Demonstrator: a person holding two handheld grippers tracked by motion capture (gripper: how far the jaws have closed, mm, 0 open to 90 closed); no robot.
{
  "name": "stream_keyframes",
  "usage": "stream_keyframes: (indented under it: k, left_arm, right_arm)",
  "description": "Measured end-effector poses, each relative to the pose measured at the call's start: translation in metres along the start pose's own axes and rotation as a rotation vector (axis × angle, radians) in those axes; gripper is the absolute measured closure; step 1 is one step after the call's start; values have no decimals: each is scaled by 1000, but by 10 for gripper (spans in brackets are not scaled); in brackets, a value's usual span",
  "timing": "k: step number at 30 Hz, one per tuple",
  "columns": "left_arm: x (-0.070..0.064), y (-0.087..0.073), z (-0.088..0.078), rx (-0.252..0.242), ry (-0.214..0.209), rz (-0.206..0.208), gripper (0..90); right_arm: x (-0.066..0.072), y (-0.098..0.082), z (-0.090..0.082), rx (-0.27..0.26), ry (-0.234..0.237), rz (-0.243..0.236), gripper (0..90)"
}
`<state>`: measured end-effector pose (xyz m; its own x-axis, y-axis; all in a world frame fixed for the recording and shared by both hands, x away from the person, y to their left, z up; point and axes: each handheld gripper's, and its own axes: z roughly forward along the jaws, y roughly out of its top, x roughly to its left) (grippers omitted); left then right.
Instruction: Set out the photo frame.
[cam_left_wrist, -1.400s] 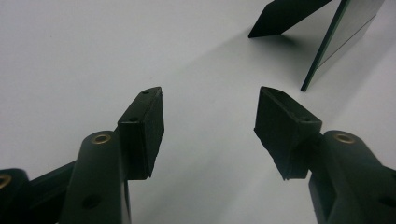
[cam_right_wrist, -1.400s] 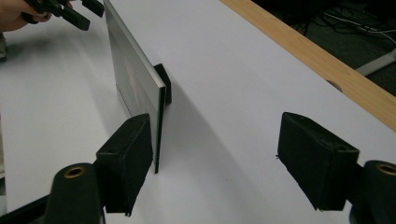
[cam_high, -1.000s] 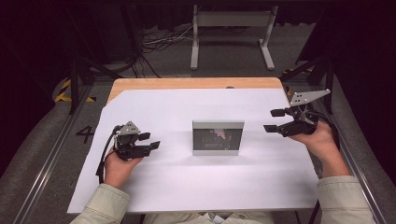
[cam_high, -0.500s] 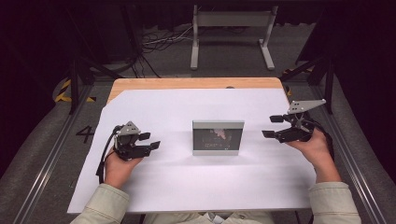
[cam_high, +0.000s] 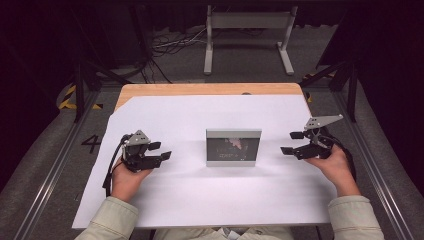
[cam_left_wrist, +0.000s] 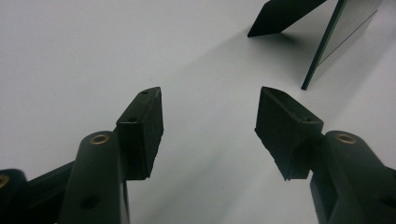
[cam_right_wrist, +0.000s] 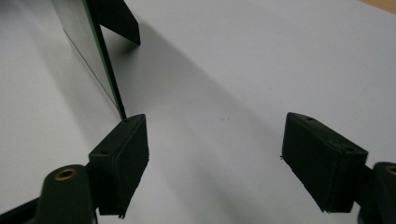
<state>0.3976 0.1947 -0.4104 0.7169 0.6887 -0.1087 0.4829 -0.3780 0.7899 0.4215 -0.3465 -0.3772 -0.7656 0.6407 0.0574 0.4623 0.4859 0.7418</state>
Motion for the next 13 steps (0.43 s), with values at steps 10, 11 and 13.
stream_keyframes:
  k: [10, 11, 13]
  left_arm:
    - [1, 0, 2, 16, 11, -6, 411]
    - [1, 0, 2, 13, 16, -1, 411]
    - [1, 0, 2, 12, 17, -4, 409]
  right_arm:
    - [-6, -6, 11, 85, 6, 71, 223]
    - [-5, -6, 11, 83, 4, 69, 221]
    - [-5, -5, 9, 66, 1, 67, 221]
